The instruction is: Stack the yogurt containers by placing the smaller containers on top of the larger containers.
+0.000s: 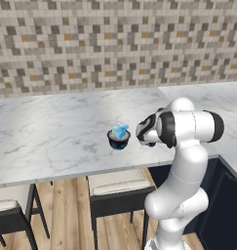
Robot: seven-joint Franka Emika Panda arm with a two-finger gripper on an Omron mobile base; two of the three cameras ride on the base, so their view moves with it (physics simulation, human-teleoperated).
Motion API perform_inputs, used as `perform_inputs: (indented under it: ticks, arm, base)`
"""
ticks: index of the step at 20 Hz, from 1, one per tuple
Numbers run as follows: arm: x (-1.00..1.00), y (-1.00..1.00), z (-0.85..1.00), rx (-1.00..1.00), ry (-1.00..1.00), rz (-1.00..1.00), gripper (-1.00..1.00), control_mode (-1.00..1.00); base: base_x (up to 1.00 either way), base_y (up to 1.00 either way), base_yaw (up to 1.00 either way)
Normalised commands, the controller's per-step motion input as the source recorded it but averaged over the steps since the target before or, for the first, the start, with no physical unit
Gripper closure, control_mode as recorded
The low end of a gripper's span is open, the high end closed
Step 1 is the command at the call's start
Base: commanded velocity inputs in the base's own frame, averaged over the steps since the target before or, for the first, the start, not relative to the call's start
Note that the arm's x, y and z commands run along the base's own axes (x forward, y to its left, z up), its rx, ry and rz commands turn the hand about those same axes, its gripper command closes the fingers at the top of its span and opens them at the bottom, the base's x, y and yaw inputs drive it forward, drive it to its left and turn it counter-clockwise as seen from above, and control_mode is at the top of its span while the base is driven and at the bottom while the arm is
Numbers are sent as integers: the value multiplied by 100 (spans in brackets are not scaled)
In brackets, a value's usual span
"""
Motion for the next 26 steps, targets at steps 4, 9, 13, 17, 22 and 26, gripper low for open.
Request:
perform_inputs:
  ticks: [4, 9, 13, 17, 22, 26]
  arm:
    - [10, 0, -6, 0, 0, 0, -100, -100]
    - [8, 0, -7, 0, 0, 0, -100, -100]
    - [0, 0, -8, 0, 0, 0, 100, -100]
    - [0, 0, -4, 0, 0, 0, 100, -100]
    - [0, -4, 4, 0, 2, 0, 100, -100]
    - [-13, -3, 40, 0, 2, 0, 100, -100]
  base:
    - [0, 0, 0]
    - [0, 0, 0]
    - [0, 0, 0]
    - [0, 0, 0]
    - [0, 0, 0]
    - [0, 0, 0]
